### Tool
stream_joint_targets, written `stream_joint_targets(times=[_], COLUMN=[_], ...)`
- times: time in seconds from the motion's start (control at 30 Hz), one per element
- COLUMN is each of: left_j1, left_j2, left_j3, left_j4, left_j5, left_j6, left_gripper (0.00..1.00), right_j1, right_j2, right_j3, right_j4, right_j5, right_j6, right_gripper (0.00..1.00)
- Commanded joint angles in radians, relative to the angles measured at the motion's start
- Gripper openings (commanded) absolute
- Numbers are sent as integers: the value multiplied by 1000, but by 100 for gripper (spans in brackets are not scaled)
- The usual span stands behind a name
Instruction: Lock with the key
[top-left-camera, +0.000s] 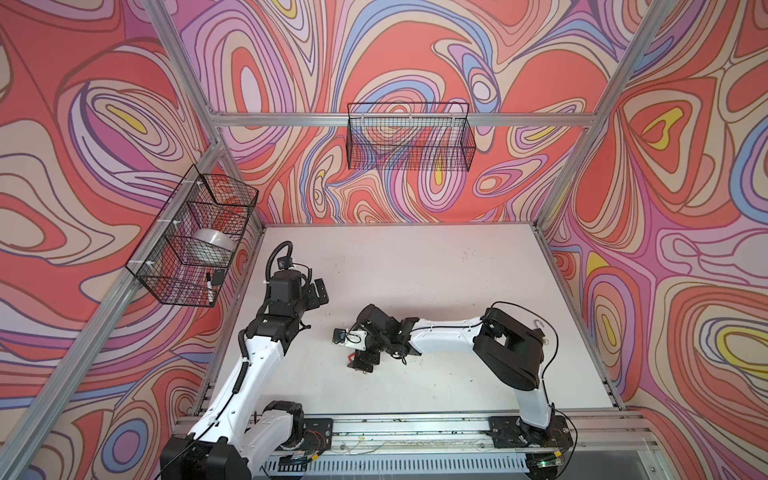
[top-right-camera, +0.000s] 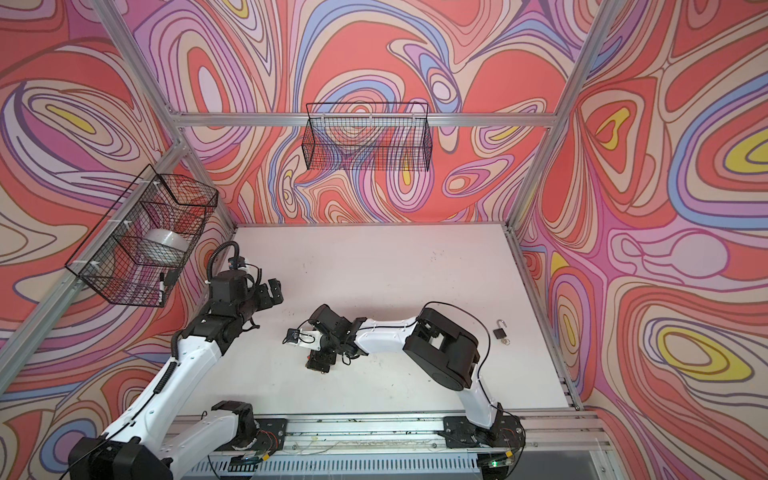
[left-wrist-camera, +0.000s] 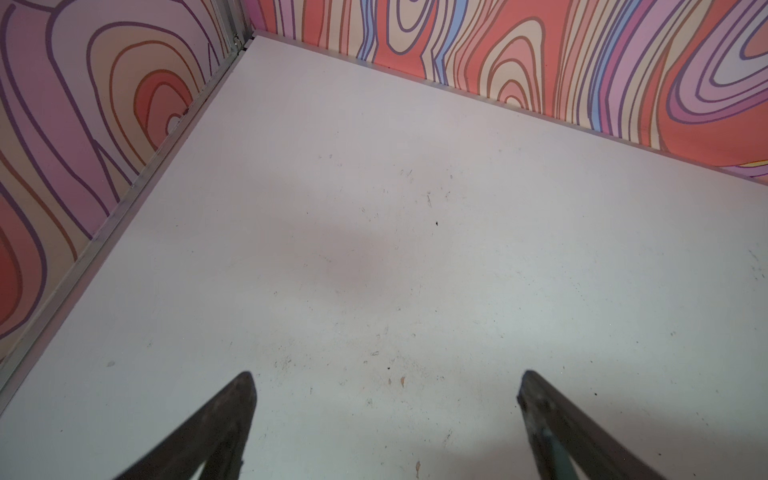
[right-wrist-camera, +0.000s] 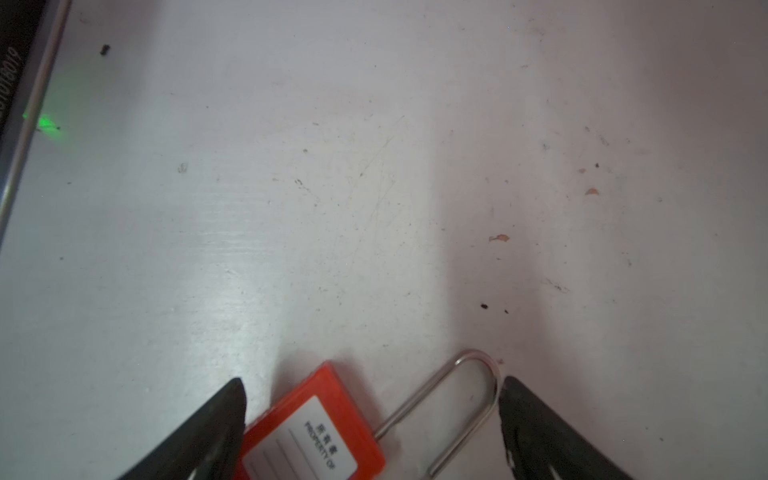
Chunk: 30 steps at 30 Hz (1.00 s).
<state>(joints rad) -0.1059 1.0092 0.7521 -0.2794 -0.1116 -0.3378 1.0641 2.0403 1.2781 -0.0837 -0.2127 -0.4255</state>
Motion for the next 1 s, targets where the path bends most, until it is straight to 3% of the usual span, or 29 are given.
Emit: stream_joint_targets(times=[0.0,0.23,0.53,0.73,0.97], left_j1=[1,0,2,1,1], left_j2=[-15,7,1,-5,2], left_j3=[12,16,16,18,12], left_j4=[-40,-31,-44,-55,-73], left_j5=[6,30,33,32,46], left_j6=[-13,-30,-33,-33,-58], left_gripper=[100,99,99,99,97], right_j1=[5,5,4,1,-48], right_j2=[10,-48,-52,-76,-69], right_j3=[-6,-81,-74,-77,-91], right_j4=[-47,-35,-100,-118,-118], right_j5=[98,70,31,-5,-47], right_j6=[-10,4,42,66,76], right_gripper=[98,94,65,73,60])
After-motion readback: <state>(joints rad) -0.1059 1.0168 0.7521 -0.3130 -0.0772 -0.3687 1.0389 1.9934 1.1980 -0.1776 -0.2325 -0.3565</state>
